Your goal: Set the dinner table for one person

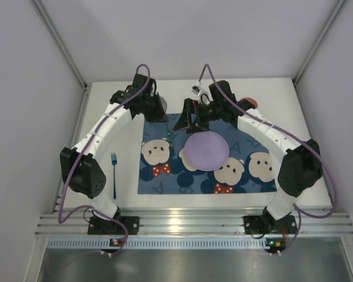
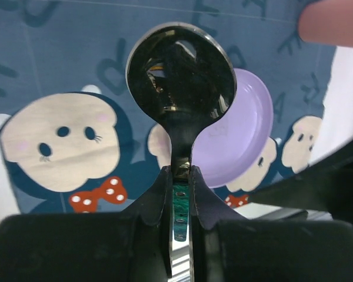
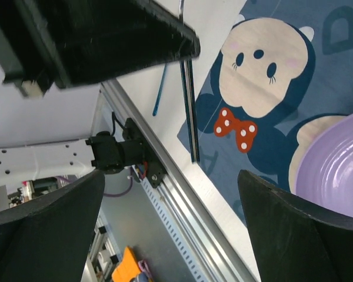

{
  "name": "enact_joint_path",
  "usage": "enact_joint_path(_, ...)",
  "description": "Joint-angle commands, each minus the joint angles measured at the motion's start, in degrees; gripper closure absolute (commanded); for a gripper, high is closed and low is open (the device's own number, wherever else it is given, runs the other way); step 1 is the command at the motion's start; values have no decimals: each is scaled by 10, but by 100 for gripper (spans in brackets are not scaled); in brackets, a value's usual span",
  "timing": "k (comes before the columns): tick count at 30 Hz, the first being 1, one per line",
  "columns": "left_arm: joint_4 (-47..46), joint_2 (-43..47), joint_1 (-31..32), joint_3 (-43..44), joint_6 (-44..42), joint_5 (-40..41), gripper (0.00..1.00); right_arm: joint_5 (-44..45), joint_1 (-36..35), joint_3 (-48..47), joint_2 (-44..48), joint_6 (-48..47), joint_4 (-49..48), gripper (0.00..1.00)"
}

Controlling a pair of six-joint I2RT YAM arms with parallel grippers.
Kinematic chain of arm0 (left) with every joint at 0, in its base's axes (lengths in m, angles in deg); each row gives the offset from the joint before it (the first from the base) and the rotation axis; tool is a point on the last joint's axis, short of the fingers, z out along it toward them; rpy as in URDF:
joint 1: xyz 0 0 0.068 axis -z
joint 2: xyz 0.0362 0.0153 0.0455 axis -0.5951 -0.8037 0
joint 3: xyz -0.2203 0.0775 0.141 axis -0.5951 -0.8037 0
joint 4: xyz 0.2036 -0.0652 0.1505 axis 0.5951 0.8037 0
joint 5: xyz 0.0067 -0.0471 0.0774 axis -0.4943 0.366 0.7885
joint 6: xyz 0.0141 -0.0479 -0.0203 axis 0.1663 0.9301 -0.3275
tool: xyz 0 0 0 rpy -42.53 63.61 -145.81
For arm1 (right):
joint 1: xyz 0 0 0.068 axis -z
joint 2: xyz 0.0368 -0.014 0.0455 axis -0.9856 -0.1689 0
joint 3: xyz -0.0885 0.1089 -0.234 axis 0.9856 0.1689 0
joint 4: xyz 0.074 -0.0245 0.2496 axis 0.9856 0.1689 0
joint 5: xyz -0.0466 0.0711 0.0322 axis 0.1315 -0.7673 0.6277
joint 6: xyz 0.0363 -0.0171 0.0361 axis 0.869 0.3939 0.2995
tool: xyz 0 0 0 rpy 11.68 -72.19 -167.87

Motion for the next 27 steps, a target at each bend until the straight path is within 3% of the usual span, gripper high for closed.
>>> enact_joint_path(1,-47,4,21,35,35,-30,100,-18,-11,-14,-10,31,-81,5)
enact_joint_path(7,-68,14,36,42,50,-48,100,18,-25,18,-10,25,-92,9)
enact_joint_path(10,-77,18,39,39,54,-53,100,28,-33,25,-14,24,-94,20)
enact_joint_path(11,-81,19,41,36,55,-52,100,29,-35,26,-17,24,-95,32)
enact_joint_path(13,-85,22,43,26,57,-51,100,32,-41,32,-15,24,-94,45)
enact_joint_path(14,-92,27,43,19,57,-51,100,39,-45,35,-11,24,-95,59)
enact_joint_path(19,-106,41,43,3,59,-54,100,58,-48,46,1,24,-91,100)
enact_joint_path(27,-131,74,43,-43,56,-65,100,106,-27,41,32,10,-57,100)
